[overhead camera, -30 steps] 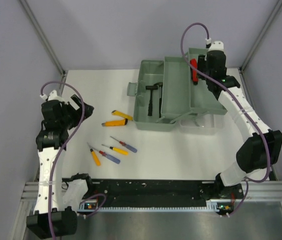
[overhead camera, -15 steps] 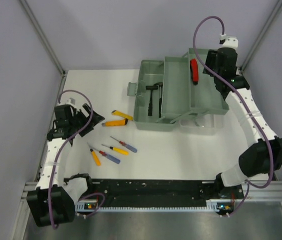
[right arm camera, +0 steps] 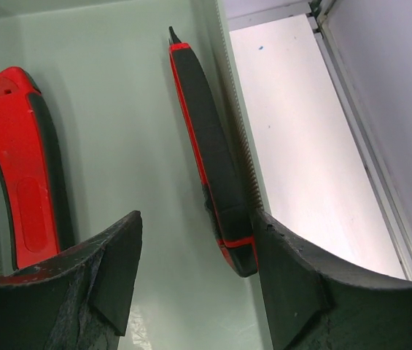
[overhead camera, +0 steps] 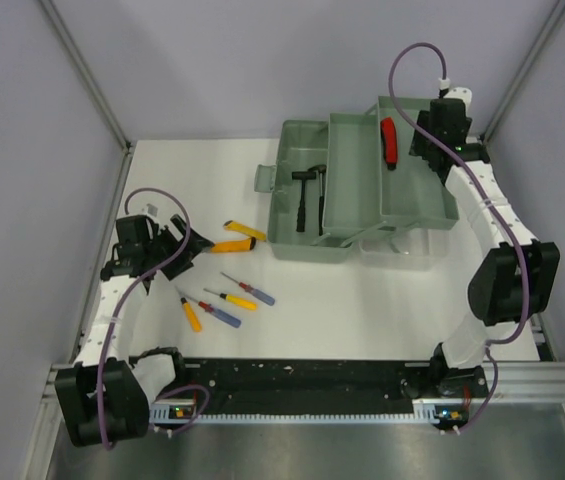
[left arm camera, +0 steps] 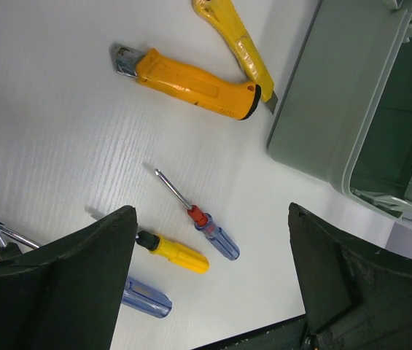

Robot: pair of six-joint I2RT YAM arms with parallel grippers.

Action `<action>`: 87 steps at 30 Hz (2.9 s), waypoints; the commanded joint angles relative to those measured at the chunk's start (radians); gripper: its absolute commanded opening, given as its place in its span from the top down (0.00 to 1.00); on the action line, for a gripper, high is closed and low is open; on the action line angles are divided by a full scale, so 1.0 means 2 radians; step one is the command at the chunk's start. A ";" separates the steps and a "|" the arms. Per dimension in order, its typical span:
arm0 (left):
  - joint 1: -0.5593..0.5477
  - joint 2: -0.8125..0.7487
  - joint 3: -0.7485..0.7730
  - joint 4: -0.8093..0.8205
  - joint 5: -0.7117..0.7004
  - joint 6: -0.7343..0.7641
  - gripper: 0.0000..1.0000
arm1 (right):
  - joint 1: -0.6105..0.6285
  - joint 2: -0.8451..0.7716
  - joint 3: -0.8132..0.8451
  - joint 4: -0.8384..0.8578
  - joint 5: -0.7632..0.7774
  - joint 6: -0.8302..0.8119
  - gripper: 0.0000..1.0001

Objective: Pack the tool kit

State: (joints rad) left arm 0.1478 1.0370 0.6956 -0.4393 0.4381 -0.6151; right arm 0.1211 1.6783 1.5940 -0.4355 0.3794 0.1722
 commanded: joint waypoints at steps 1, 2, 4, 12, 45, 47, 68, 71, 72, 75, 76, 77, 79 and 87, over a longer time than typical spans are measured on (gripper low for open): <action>0.000 -0.002 -0.001 0.026 0.006 0.005 0.12 | -0.004 0.007 0.029 0.005 -0.009 0.014 0.39; 0.000 -0.002 -0.001 0.026 0.006 0.005 0.12 | -0.004 0.009 0.028 0.005 -0.011 0.016 0.39; 0.000 -0.001 -0.003 0.026 0.006 0.005 0.12 | -0.004 0.010 0.028 0.003 -0.027 0.021 0.40; 0.000 -0.002 0.000 0.023 0.005 0.008 0.13 | -0.004 -0.007 0.031 0.002 -0.059 0.041 0.43; -0.087 0.218 0.078 0.079 -0.185 -0.173 0.21 | 0.225 -0.212 -0.133 0.070 -0.304 -0.036 0.36; -0.094 0.243 0.096 0.075 -0.196 -0.177 0.23 | 0.225 -0.229 -0.151 0.074 -0.304 -0.033 0.36; -0.139 0.373 0.181 -0.058 -0.307 -0.279 0.34 | 0.226 -0.307 -0.236 0.087 -0.256 -0.008 0.36; -0.139 0.387 0.194 -0.079 -0.330 -0.279 0.38 | 0.225 -0.318 -0.242 0.089 -0.241 -0.003 0.35; -0.139 0.392 0.199 -0.083 -0.332 -0.278 0.39 | 0.225 -0.321 -0.243 0.089 -0.237 -0.003 0.35; -0.139 0.398 0.208 -0.090 -0.333 -0.275 0.43 | 0.225 -0.328 -0.243 0.089 -0.224 -0.001 0.35; -0.139 0.398 0.209 -0.091 -0.333 -0.275 0.45 | 0.226 -0.329 -0.243 0.089 -0.221 0.000 0.35; -0.139 0.398 0.210 -0.090 -0.333 -0.274 0.50 | 0.225 -0.332 -0.244 0.089 -0.219 0.001 0.35; -0.139 0.399 0.209 -0.089 -0.333 -0.270 0.59 | 0.225 -0.336 -0.244 0.089 -0.215 0.001 0.35; -0.139 0.390 0.205 -0.067 -0.316 -0.250 0.88 | 0.225 -0.344 -0.243 0.083 -0.223 0.001 0.35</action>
State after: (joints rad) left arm -0.1345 1.7889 1.1267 -0.5674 -0.1684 -1.1488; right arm 0.5659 1.0203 1.1061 -0.2989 -0.0643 0.1616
